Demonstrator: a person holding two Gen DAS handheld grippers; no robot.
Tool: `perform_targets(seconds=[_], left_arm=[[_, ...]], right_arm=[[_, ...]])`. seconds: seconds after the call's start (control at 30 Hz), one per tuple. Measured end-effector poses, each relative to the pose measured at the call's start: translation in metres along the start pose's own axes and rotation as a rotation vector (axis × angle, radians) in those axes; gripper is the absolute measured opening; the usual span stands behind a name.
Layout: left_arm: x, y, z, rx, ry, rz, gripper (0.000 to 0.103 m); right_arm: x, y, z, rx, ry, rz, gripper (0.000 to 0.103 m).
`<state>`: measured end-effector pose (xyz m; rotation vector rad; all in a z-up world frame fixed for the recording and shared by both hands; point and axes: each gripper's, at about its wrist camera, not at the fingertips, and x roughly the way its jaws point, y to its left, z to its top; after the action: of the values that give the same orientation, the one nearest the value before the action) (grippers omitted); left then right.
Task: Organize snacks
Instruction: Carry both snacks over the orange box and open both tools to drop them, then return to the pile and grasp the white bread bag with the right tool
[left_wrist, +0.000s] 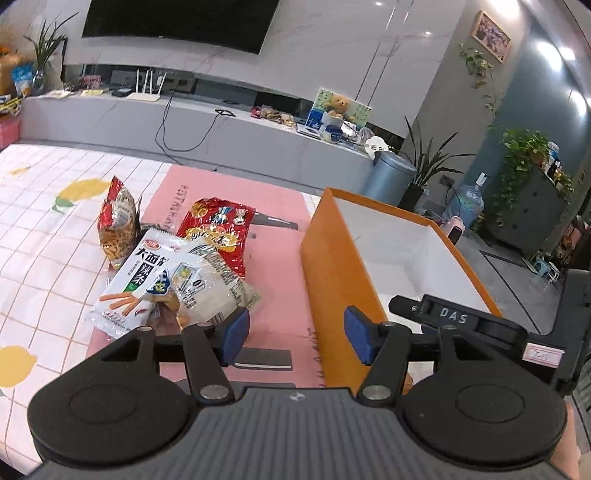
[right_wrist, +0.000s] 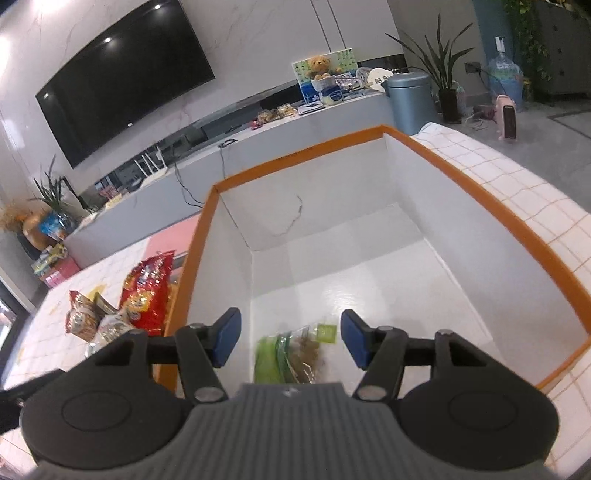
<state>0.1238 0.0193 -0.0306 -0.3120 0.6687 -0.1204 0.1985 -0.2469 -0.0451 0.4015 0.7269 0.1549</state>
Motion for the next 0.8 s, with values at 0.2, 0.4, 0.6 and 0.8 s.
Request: perform_targets(seconds=[0.2,0.4,0.6,0.8], left_arm=[[0.002,0.001,0.0,-0.002,0.008,0.002,0.069],[-0.001,0.0,0.002,-0.002,0.02,0.01,0.069],[-0.011,-0.002,0.011,-0.004,0.034,0.042,0.069],[-0.033,0.003,0.029,0.024,0.016,0.048,0.069]], right_arm=[[-0.005,-0.001,0.002,0.019,-0.027,0.024,0.063],[-0.012,-0.005,0.004,0.06,-0.048,0.044,0.067],[-0.019,0.005,0.0,0.011,-0.055,0.035,0.067],[-0.034,0.025,-0.002,-0.034,-0.1,0.073,0.067]])
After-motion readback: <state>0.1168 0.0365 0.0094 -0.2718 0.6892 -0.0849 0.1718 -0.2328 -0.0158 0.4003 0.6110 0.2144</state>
